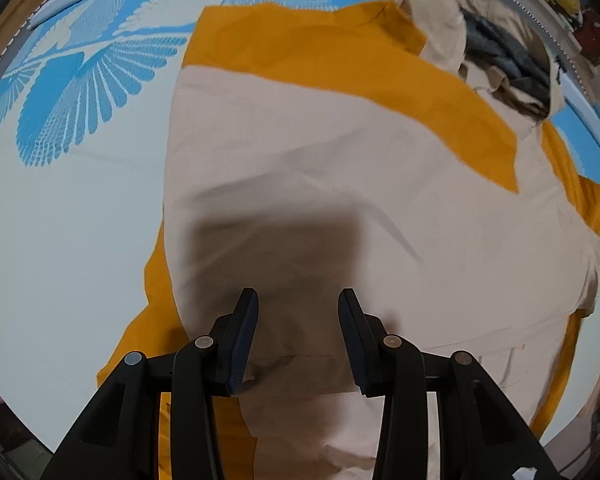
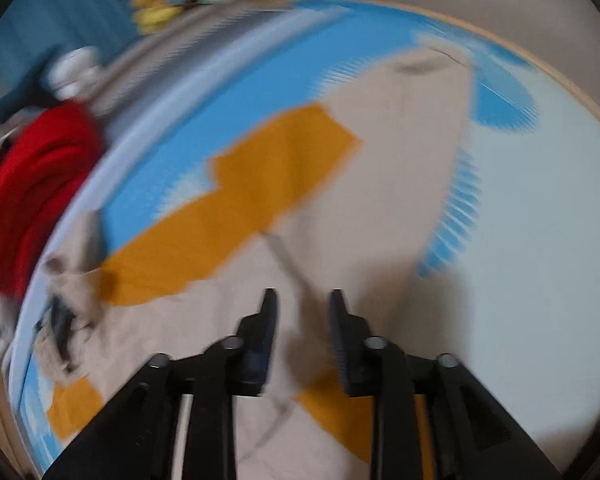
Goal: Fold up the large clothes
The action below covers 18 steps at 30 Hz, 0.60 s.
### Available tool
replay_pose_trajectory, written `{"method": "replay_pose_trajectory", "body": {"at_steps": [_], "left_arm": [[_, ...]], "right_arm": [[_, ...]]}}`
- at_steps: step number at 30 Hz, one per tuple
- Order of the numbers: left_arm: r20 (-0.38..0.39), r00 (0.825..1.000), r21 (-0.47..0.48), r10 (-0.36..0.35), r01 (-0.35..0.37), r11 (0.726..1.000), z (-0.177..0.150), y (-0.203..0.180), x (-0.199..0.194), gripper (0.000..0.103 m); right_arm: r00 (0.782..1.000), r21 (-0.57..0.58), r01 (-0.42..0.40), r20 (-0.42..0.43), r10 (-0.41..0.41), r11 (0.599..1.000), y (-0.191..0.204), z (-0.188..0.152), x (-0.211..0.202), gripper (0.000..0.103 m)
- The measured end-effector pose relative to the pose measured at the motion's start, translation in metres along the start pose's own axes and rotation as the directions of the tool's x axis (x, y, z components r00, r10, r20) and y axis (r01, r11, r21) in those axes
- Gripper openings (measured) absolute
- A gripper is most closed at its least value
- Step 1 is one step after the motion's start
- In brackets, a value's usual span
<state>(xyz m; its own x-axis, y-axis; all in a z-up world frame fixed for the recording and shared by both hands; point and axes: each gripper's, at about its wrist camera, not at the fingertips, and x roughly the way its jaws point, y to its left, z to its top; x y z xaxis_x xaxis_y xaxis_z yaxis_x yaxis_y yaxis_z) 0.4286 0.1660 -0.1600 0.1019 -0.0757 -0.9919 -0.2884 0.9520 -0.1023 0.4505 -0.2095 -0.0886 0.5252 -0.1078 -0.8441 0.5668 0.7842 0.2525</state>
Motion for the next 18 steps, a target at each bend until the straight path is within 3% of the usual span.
{"method": "replay_pose_trajectory", "body": {"at_steps": [1, 3, 6, 8, 11, 15, 18], "left_arm": [[-0.007, 1.0, 0.001, 0.012, -0.012, 1.0, -0.001, -0.001, 0.004, 0.038], [-0.01, 0.999, 0.005, 0.045, -0.045, 0.999, -0.003, -0.006, 0.008, 0.038], [0.037, 0.998, 0.015, 0.055, -0.056, 0.998, -0.005, -0.023, -0.002, 0.038], [0.069, 0.997, 0.033, 0.017, -0.019, 0.999, -0.008, -0.04, -0.015, 0.038], [0.168, 0.986, 0.108, -0.018, 0.0, 0.994, -0.015, -0.074, -0.045, 0.039], [0.291, 0.956, 0.146, -0.027, -0.017, 0.989, -0.021, -0.092, -0.074, 0.043], [0.349, 0.935, 0.134, -0.059, 0.012, 0.991, -0.021, -0.087, -0.089, 0.043]], "right_arm": [[0.998, -0.042, -0.058, -0.035, 0.057, 0.997, 0.009, -0.001, 0.006, 0.047], [0.977, -0.076, -0.144, -0.167, 0.13, 0.987, 0.021, -0.008, 0.028, 0.049], [0.932, -0.075, -0.104, -0.356, 0.071, 0.992, 0.017, -0.028, 0.067, 0.049], [0.92, -0.066, -0.086, -0.389, 0.054, 0.994, 0.011, -0.034, 0.077, 0.048], [0.94, -0.124, -0.081, -0.34, 0.035, 0.989, 0.021, -0.028, 0.063, 0.048], [0.989, -0.259, -0.083, -0.139, 0.048, 0.962, 0.044, -0.01, 0.021, 0.048], [0.993, -0.358, -0.108, 0.01, 0.119, 0.927, 0.059, 0.009, -0.018, 0.048]]}}
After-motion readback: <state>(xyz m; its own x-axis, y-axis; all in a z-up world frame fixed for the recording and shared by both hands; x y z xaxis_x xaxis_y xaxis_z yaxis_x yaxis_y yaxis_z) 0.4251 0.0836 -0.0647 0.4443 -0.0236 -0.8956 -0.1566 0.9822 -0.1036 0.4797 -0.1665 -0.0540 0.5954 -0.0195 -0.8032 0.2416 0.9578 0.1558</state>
